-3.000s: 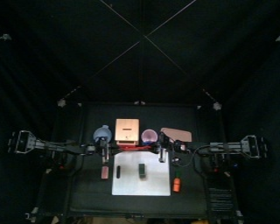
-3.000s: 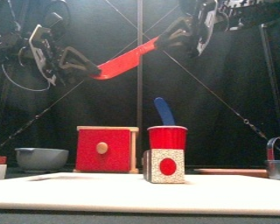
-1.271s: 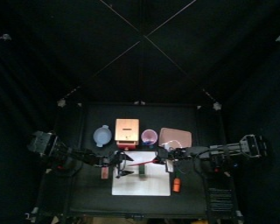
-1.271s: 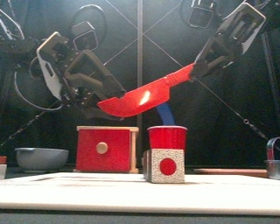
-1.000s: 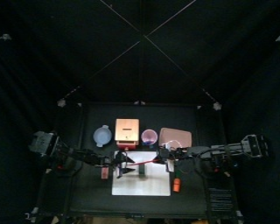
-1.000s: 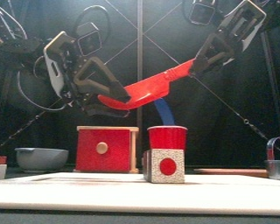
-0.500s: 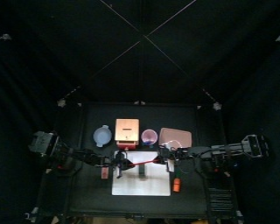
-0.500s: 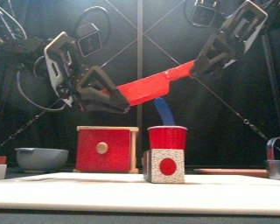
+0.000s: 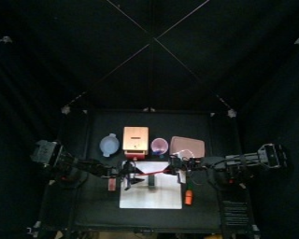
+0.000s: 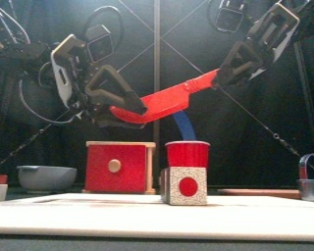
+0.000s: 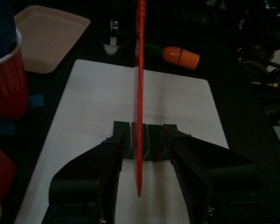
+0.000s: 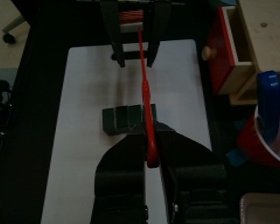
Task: Place sushi on board then cut the sushi with the knife then place the pieces on the plate
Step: Cut the sushi into 4 pieces
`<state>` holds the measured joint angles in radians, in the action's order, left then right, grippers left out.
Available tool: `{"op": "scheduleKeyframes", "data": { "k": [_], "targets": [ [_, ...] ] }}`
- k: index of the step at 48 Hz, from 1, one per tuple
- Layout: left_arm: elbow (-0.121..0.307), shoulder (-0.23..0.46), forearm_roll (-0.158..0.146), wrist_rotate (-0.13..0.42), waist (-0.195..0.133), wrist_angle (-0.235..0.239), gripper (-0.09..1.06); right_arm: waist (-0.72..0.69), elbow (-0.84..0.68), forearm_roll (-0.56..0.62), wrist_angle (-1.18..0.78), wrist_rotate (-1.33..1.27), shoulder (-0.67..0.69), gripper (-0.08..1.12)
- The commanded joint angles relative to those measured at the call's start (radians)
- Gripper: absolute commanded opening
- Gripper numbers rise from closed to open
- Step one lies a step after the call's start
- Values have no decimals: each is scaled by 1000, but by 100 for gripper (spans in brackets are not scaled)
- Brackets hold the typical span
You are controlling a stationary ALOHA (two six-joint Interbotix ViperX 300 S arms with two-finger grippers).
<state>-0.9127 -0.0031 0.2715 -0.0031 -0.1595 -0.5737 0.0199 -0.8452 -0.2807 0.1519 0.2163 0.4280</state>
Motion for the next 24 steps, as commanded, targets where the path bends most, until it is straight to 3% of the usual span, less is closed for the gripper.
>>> {"op": "scheduleKeyframes", "data": {
  "k": [1,12,24],
  "targets": [
    [14,-21,2,2,2,-11,78,2,3,-2,-14,0,9,39],
    [6,-20,2,3,2,-43,77,3,-11,-8,-23,0,9,39],
    [5,-11,2,6,2,-40,76,3,-14,-14,-26,0,8,39]
  ]
}}
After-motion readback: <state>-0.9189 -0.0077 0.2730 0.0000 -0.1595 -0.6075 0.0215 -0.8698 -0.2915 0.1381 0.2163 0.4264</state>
